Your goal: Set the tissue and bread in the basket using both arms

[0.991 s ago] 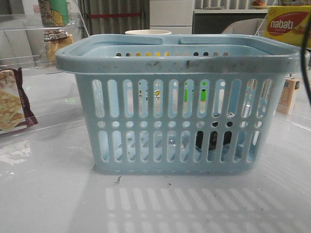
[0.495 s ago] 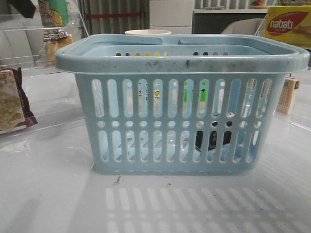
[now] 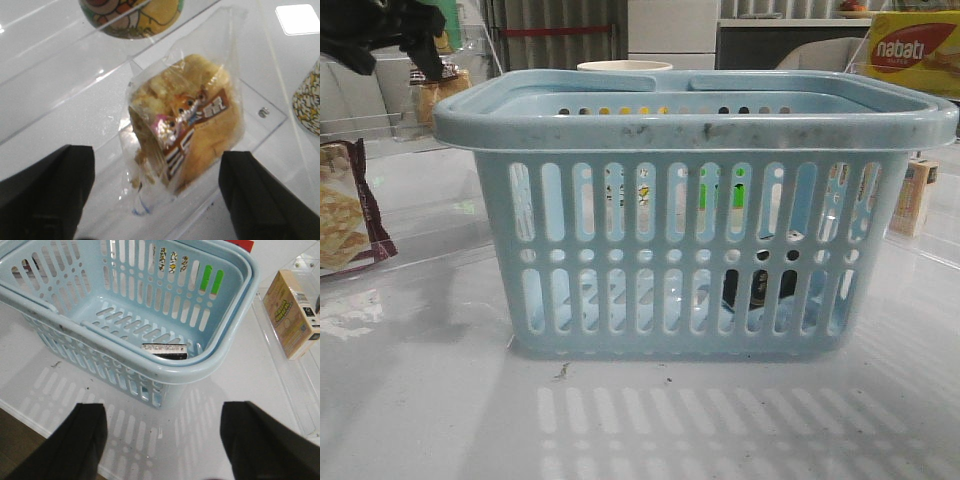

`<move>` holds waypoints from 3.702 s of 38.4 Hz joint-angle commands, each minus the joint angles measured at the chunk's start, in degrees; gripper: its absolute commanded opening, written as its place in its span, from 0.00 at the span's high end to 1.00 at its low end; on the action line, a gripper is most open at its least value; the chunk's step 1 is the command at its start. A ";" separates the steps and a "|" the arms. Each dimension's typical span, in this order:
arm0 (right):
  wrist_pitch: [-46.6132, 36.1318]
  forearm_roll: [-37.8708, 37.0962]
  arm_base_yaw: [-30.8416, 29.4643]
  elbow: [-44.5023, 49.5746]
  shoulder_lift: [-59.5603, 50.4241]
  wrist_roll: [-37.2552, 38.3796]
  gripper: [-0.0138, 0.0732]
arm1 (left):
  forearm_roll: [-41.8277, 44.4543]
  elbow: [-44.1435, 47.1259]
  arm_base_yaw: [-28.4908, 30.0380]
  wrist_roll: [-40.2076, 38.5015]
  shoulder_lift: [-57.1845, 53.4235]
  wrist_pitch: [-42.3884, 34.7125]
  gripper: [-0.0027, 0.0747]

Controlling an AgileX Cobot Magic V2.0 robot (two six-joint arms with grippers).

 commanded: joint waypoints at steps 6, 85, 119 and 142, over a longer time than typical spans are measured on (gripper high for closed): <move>-3.98 -0.81 -0.20 -1.47 -0.09 -0.52 0.17 | -0.62 -5.36 0.15 -0.57 1.76 -8.01 0.42; -3.98 -0.81 -0.20 -1.47 -0.09 -0.52 0.17 | -11.22 15.77 -29.32 13.71 -37.59 12.91 0.40; -0.85 -0.86 -0.20 -1.47 0.16 -0.52 0.18 | 2.03 56.16 -30.02 -1.99 -80.86 13.97 0.40; 2.52 -0.86 -0.20 -1.47 0.16 -0.52 0.78 | 2.17 56.42 -30.02 -4.12 -80.66 13.78 0.85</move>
